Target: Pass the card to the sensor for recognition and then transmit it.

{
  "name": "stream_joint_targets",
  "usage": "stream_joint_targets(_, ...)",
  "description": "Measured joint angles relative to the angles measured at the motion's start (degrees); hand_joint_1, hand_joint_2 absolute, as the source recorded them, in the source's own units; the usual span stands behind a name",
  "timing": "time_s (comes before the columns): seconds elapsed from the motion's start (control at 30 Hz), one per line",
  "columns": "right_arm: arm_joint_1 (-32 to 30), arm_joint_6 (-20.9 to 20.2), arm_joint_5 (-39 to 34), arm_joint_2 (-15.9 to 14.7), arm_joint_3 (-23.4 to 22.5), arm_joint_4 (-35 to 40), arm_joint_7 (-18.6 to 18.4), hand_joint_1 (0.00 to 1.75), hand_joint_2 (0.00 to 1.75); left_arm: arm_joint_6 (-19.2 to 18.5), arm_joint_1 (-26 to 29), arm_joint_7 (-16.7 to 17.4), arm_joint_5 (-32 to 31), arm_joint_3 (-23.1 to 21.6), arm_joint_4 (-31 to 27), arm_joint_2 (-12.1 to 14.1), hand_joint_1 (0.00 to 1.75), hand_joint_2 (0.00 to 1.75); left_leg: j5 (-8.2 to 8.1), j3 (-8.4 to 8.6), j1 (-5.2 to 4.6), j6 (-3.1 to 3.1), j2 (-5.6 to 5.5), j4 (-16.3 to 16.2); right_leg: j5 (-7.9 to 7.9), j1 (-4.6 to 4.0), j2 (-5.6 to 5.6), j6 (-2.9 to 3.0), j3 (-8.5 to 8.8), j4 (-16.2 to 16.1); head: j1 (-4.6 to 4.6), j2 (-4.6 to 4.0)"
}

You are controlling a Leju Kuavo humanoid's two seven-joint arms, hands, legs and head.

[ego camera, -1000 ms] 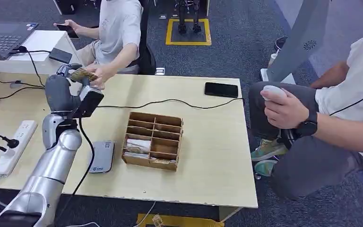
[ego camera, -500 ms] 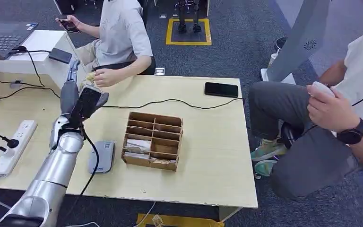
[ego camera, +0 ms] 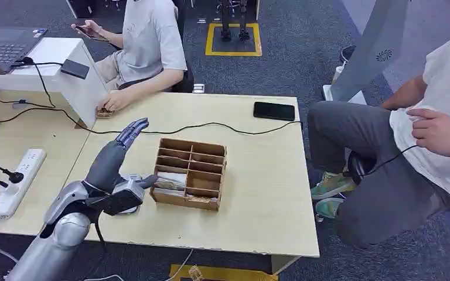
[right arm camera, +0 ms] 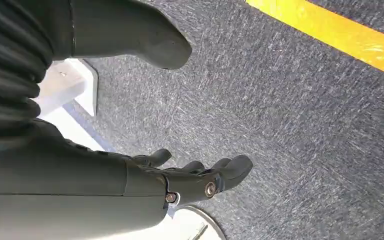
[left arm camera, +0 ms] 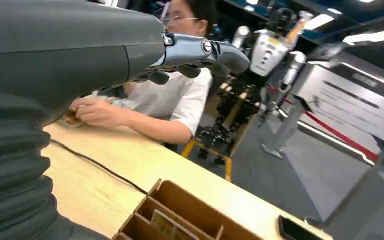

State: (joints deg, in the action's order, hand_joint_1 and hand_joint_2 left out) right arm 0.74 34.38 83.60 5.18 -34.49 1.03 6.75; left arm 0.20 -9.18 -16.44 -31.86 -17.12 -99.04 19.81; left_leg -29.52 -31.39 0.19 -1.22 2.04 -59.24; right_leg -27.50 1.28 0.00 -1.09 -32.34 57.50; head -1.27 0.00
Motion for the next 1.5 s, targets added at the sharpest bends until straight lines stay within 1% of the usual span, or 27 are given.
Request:
stream_joint_targets(0.07, 0.2, 0.0, -0.7, 0.0, 0.0, -0.1, 0.2, 0.0, 1.75, 0.0, 1.0, 0.3, -5.4, -1.9, -2.1, 2.1, 0.0, 1.75, 0.01, 0.0, 0.01, 0.01, 0.0, 0.0, 0.01, 0.0, 0.0, 0.01, 0.0, 0.0, 0.02, 0.0)
stream_joint_targets(0.17, 0.4, 0.0, -0.9, 0.0, 0.0, -0.3, 0.2, 0.0, 1.75, 1.7, 1.3, 1.9, -14.2, -4.6, -3.6, 5.0, 0.0, 1.75, 0.03, 0.01, 0.01, 0.04, -0.02, 0.0, 0.01, 0.0, -0.02, 0.01, 0.01, 0.0, 0.02, 0.0)
stream_joint_targets(0.2, 0.5, 0.0, -1.1, 0.0, 0.0, -0.3, 0.2, 0.0, 1.75, 2.3, 1.2, 2.5, -16.2, -5.7, -3.8, 6.2, 0.0, 1.75, 0.03, 0.01, 0.01, 0.04, -0.01, 0.0, 0.01, 0.0, -0.02, 0.01, 0.01, 0.0, 0.0, 0.0)
stream_joint_targets(0.27, 0.6, 0.0, -1.8, 0.0, 0.0, -0.3, 0.1, 0.0, 1.75, 2.9, 0.8, 3.9, -19.1, -8.2, -3.9, 8.0, 0.0, 1.75, 0.03, 0.01, 0.01, 0.04, -0.01, 0.0, 0.01, 0.0, -0.01, 0.01, 0.01, 0.0, 0.02, 0.0)
stream_joint_targets(0.37, 0.6, 0.0, -1.9, 0.0, 0.0, -0.3, -0.6, 0.0, 1.75, 3.0, -0.3, 5.5, -19.8, -11.1, -3.9, 10.6, 0.0, 1.75, 0.03, 0.01, 0.01, 0.04, -0.02, 0.0, 0.01, 0.0, -0.02, 0.01, 0.01, 0.0, 0.02, 0.0)
stream_joint_targets(0.4, 0.6, 0.0, -1.9, 0.0, 0.0, -0.4, -0.9, 0.0, 1.75, 3.1, -0.6, 5.8, -19.8, -11.7, -3.9, 11.1, 0.0, 1.75, 0.03, 0.01, 0.01, 0.04, -0.01, 0.0, 0.01, 0.0, -0.01, 0.01, 0.01, 0.0, 0.0, 0.0)
stream_joint_targets(0.53, 0.5, -0.1, -2.8, 0.0, 0.1, -0.4, -1.5, 0.0, 1.75, 3.3, -1.8, 7.3, -20.2, -13.2, -3.7, 11.9, 0.0, 1.75, 0.03, 0.0, 0.0, 0.04, -0.01, 0.0, 0.01, 0.0, -0.01, 0.01, 0.0, 0.0, 0.0, 0.0)
stream_joint_targets(0.63, 0.6, -0.4, -2.9, 0.0, 0.1, -0.4, -1.5, 0.0, 1.75, 3.1, -2.9, 7.7, -20.1, -14.1, -3.4, 12.3, 0.0, 1.75, 0.03, 0.0, 0.0, 0.04, -0.01, 0.0, 0.01, 0.0, -0.01, 0.01, 0.0, 0.0, 0.02, 0.0)
stream_joint_targets(0.77, 0.8, -0.8, -3.3, -0.1, 0.2, -0.4, -1.2, 0.0, 1.75, 2.0, -4.4, 8.5, -20.3, -15.1, -2.4, 12.3, 0.0, 1.75, 0.03, 0.0, 0.0, 0.04, -0.02, 0.0, 0.02, 0.0, -0.02, 0.01, 0.01, 0.0, 0.04, 0.0)
stream_joint_targets(0.9, 1.3, -0.7, -3.9, -0.1, 0.2, -0.4, -0.9, 0.0, 1.75, -0.3, -5.9, 8.5, -18.3, -16.4, -1.0, 12.4, 0.0, 1.75, 0.03, 0.01, 0.0, 0.04, -0.01, 0.0, 0.02, 0.0, -0.01, 0.01, 0.01, 0.0, 0.0, 0.0)
stream_joint_targets(1.07, 1.9, -0.7, -4.0, -0.1, 0.4, -0.4, -0.5, 0.0, 1.75, -1.4, -7.2, 8.6, -17.6, -17.9, 0.7, 12.5, 0.0, 1.75, 0.03, 0.0, 0.0, 0.04, -0.01, 0.0, 0.02, 0.0, -0.01, 0.01, 0.0, 0.0, 0.02, 0.0)
stream_joint_targets(1.27, 2.0, -0.8, -4.9, -0.1, 0.6, -0.4, -0.5, 0.0, 1.75, -2.1, -8.4, 9.6, -17.0, -19.6, 1.6, 14.1, 0.0, 1.75, 0.03, 0.0, 0.0, 0.04, -0.01, 0.0, 0.02, 0.0, -0.01, 0.01, 0.0, 0.0, 0.02, 0.0)
stream_joint_targets(1.5, 1.9, -1.0, -4.9, -0.1, 1.1, -0.4, -1.1, 0.0, 1.75, -3.3, -9.0, 9.6, -15.6, -21.2, 2.3, 15.1, 0.0, 1.75, 0.03, 0.0, 0.01, 0.04, -0.01, 0.0, 0.02, 0.0, -0.01, 0.01, 0.0, 0.0, 0.02, 0.0)
